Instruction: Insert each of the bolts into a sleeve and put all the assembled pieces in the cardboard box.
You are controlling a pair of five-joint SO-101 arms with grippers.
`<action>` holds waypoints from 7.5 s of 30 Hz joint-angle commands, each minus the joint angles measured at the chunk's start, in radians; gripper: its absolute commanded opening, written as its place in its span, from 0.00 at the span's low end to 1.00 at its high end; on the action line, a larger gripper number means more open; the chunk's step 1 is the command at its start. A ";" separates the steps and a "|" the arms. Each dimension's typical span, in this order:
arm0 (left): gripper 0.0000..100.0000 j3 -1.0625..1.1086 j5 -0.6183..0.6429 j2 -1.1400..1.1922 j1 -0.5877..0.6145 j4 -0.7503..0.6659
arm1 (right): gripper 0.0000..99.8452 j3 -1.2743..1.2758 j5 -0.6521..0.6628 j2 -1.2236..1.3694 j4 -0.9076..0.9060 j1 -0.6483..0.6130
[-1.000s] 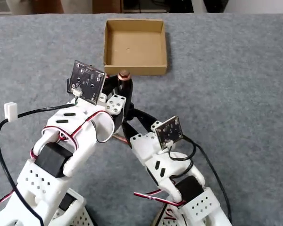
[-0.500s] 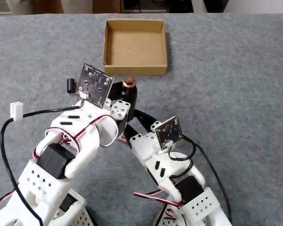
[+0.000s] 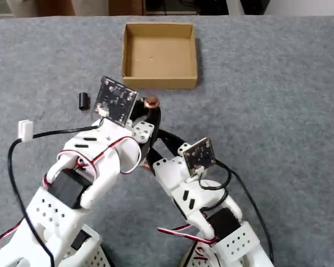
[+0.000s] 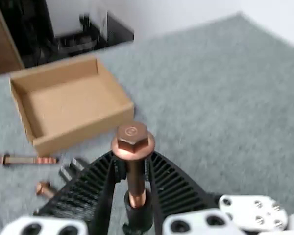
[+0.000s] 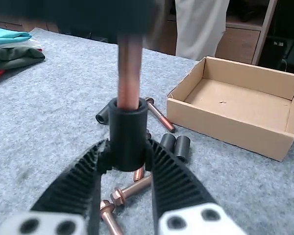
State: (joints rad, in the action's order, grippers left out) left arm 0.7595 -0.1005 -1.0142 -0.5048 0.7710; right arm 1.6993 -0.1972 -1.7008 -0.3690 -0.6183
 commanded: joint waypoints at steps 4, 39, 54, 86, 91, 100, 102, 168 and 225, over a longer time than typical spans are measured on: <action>0.10 -0.008 0.026 -0.010 0.017 0.017 | 0.00 0.001 -0.003 -0.008 -0.002 -0.001; 0.02 -0.215 0.158 -0.019 0.494 0.207 | 0.00 -0.432 -0.003 0.552 0.153 0.240; 0.02 0.054 0.160 -0.344 0.568 0.198 | 0.00 -0.911 0.032 1.446 0.539 0.357; 0.02 0.068 0.160 -0.351 0.560 0.199 | 0.01 -2.749 0.170 2.919 0.213 0.383; 0.02 0.068 0.163 -0.351 0.560 0.199 | 0.16 -3.131 0.167 3.168 0.044 0.377; 0.02 0.098 0.164 -0.351 0.560 0.201 | 0.23 -3.350 0.166 3.320 -0.052 0.390; 0.02 0.120 0.164 -0.352 0.560 0.204 | 0.23 -3.355 0.166 3.320 -0.052 0.390; 0.13 -0.109 -0.121 0.420 1.022 0.433 | 0.02 -2.115 -0.233 2.198 -1.060 -0.104; 0.18 0.083 -0.060 0.136 1.016 0.333 | 0.00 -3.343 -0.244 3.065 -1.409 -0.088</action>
State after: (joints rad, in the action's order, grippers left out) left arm 0.8470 -0.1680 -0.8608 0.5063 1.1162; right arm -1.5627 -0.4519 1.3863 -1.7453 -0.7242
